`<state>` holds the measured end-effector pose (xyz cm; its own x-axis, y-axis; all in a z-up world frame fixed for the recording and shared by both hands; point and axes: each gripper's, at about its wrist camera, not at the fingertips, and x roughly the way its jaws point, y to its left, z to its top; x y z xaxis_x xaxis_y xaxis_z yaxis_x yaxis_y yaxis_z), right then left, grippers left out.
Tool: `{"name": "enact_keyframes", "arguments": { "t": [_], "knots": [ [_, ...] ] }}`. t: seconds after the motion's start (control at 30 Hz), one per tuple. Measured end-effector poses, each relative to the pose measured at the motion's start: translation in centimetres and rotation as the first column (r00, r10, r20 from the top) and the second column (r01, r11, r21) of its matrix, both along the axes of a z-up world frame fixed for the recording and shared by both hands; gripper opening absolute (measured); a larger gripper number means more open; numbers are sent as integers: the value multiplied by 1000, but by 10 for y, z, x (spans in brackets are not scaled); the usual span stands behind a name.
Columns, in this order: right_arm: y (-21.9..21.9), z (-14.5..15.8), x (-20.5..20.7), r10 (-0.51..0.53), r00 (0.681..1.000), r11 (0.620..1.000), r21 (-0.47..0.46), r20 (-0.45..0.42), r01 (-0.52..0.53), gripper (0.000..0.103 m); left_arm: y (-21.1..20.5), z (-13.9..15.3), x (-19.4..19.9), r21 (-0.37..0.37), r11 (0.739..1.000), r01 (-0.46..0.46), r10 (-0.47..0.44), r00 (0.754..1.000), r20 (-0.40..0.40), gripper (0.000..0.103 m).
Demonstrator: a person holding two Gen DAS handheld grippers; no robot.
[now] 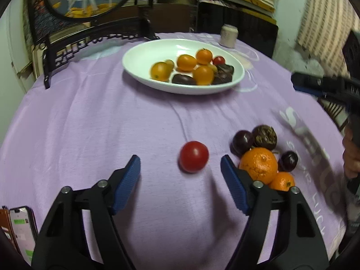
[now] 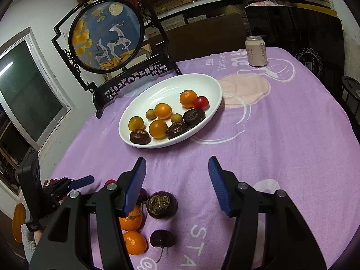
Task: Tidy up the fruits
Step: 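Grasp a red tomato with the left tool while the right tool grasps a dark cherry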
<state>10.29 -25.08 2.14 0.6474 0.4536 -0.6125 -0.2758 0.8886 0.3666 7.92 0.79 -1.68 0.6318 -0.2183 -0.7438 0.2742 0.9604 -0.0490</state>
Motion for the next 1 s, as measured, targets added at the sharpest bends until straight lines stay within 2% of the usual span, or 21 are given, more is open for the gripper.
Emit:
{"name": "enact_keyframes", "arguments": {
  "t": [0.07, 0.13, 0.3, 0.57, 0.73, 0.87, 1.0],
  "knots": [
    [2, -1, 0, 0, 1000, 1000, -4, -2, 0, 58, -6, -4, 3, 20, 1000, 13, -13, 1000, -9, 63],
    [3, -2, 0, 2, 1000, 1000, -10, -2, -2, 58, -12, -9, 6, 49, 998, 27, -26, 999, -21, 43],
    [6, -3, 0, 9, 1000, 1000, -21, -5, -10, 58, -18, -13, 9, 81, 996, 40, -39, 999, -16, 31],
    [18, -7, -2, 78, 997, 997, -19, -30, -78, 58, -1, -6, 11, 42, 999, -14, 14, 1000, -3, 31],
    [38, -16, -3, 175, 982, 984, -7, -73, -176, 58, 9, -8, 17, 19, 998, -54, 54, 998, -31, 31],
    [55, -19, 0, 262, 959, 965, 46, -112, -258, 57, 8, -12, 18, 24, 998, -53, 54, 998, -44, 31],
    [73, -26, 11, 354, 915, 934, 117, -193, -337, 53, 9, -13, 18, 20, 998, -55, 56, 997, -48, 31]
  ]
}}
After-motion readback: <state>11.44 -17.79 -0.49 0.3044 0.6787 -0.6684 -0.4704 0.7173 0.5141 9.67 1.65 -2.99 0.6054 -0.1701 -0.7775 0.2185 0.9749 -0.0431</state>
